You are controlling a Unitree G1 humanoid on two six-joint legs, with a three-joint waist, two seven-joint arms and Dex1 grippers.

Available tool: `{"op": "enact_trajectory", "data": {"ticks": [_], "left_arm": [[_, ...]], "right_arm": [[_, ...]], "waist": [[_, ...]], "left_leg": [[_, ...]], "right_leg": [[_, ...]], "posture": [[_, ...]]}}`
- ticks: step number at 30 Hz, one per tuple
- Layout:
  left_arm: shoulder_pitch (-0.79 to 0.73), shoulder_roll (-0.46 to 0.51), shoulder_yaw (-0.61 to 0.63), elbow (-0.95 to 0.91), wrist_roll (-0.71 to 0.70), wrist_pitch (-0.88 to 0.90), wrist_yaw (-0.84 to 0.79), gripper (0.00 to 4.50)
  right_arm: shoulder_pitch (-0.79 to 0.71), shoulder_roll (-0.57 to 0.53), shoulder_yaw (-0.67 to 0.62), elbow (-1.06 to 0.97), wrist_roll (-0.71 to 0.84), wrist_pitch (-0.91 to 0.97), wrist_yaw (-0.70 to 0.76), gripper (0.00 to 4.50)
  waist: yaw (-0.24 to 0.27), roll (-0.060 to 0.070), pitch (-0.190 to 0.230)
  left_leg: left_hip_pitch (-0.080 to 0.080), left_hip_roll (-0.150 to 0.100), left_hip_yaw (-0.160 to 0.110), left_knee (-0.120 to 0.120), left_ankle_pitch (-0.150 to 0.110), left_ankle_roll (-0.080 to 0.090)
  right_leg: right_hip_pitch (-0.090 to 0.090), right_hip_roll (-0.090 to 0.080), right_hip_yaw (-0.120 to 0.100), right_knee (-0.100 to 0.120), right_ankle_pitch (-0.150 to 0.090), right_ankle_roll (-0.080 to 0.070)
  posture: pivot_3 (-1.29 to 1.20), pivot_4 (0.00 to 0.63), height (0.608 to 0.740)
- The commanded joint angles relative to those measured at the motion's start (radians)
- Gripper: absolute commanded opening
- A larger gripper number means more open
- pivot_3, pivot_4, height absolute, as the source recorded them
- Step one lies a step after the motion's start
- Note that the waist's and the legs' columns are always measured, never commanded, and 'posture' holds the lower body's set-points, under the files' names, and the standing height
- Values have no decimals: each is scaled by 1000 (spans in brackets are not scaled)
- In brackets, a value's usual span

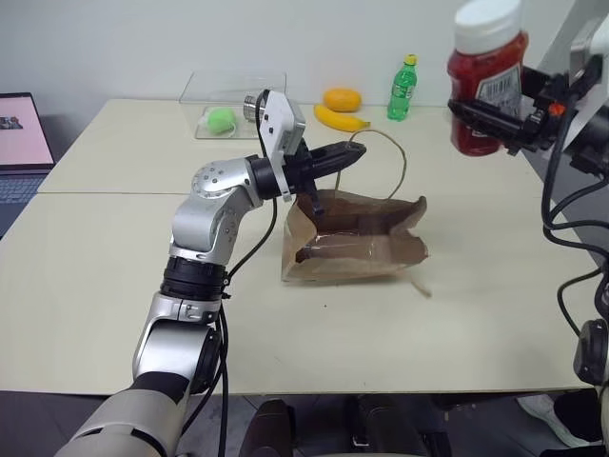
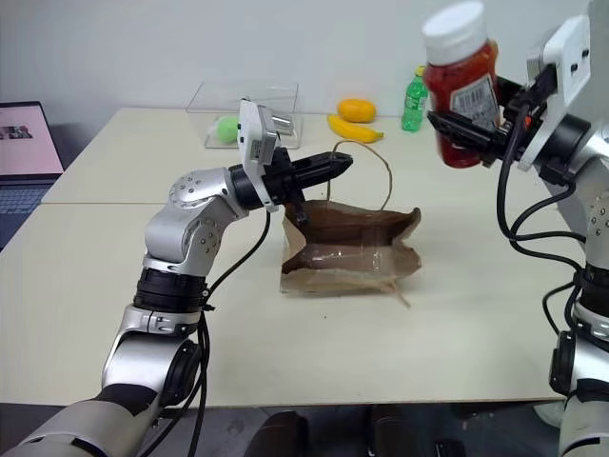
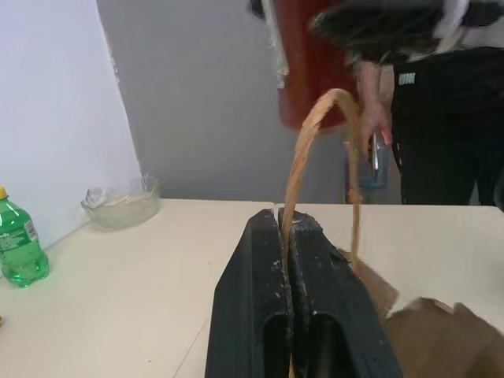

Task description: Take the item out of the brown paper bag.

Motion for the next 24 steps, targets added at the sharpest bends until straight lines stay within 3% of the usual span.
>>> {"op": "enact_trajectory", "data": {"ticks": [1, 5, 15, 19, 24], "left_arm": [[-6, 0, -1, -39, 2, -15, 7, 0], [-4, 1, -2, -46, 3, -12, 9, 0], [7, 6, -6, -60, 4, -9, 14, 0], [8, 7, -8, -63, 3, -7, 13, 0], [8, 11, -11, -68, 6, 8, 22, 0]], "right_arm": [[34, -37, 77, 92, -147, -162, -27, 3034], [59, -93, 276, 304, -407, -359, -51, 3034], [38, -88, 465, 577, -621, -587, -8, 3034], [35, -85, 470, 597, -640, -626, 20, 4453], [32, -114, 431, 562, -621, -649, 43, 4485]], "waist": [[-1, 0, 0], [-6, 2, 1], [-7, 3, 2], [-7, 3, 2], [-6, 3, 2]], "left_leg": [[0, 0, 0, 0, 0, 0], [1, -1, 1, 0, 0, 0], [1, 0, 1, 0, 0, 0], [1, 0, 1, 0, 0, 0], [1, 0, 1, 0, 0, 0]], "right_leg": [[0, 0, 0, 0, 0, 0], [0, 0, 1, 1, 0, 0], [-1, 1, 1, 1, 0, 0], [-1, 1, 2, 1, 0, 0], [-1, 1, 1, 1, 0, 0]], "posture": [[0, 150, 740], [0, 150, 740], [0, 150, 740], [0, 150, 740], [0, 150, 740]]}}
